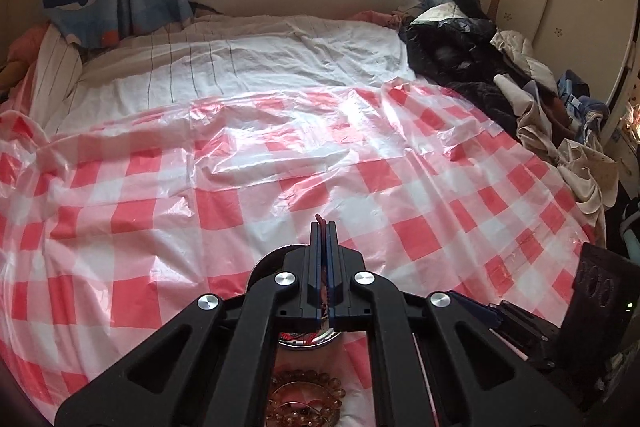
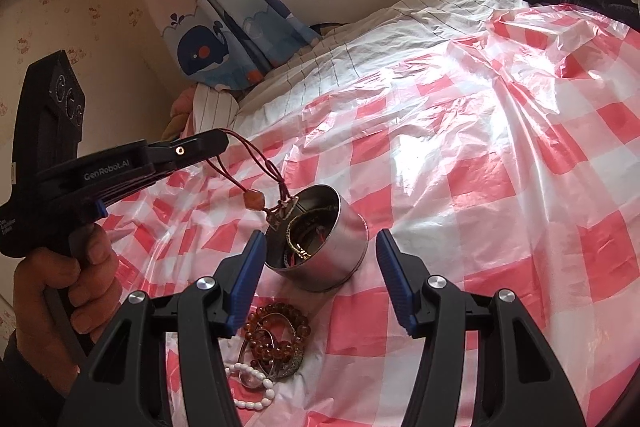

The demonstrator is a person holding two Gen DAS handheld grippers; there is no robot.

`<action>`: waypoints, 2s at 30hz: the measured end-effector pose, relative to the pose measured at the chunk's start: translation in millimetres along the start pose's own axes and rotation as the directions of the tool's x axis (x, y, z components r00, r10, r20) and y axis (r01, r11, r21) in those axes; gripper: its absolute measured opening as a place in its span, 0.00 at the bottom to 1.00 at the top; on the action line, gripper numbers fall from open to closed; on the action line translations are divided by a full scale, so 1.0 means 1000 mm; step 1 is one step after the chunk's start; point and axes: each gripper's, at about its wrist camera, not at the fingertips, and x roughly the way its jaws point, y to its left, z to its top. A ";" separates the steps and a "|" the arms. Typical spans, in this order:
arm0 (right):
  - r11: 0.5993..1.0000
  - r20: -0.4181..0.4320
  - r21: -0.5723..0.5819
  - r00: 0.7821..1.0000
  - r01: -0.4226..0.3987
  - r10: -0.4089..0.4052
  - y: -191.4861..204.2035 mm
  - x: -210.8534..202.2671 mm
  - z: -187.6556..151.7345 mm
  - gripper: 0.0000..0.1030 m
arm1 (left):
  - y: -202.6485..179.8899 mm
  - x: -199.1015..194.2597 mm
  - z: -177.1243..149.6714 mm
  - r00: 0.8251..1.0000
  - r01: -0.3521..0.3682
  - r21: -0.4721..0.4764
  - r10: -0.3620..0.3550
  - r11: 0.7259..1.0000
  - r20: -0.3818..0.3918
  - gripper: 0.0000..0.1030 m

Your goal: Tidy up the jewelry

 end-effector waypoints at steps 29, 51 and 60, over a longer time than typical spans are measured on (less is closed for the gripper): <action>0.998 -0.085 -0.059 0.996 -0.008 0.003 0.017 0.013 -0.018 0.57 | 0.027 -0.003 -0.165 0.965 -0.054 0.113 0.081 0.992 -0.248 0.31; 0.991 -0.199 -0.124 0.980 -0.058 0.032 0.033 0.040 -0.034 0.65 | 0.017 -0.019 -0.185 0.953 0.062 0.270 0.023 0.961 -0.303 0.32; 0.975 -0.304 -0.217 0.953 -0.047 -0.022 0.055 0.079 -0.062 0.02 | 0.028 -0.023 -0.181 0.959 0.048 0.222 0.017 0.974 -0.282 0.06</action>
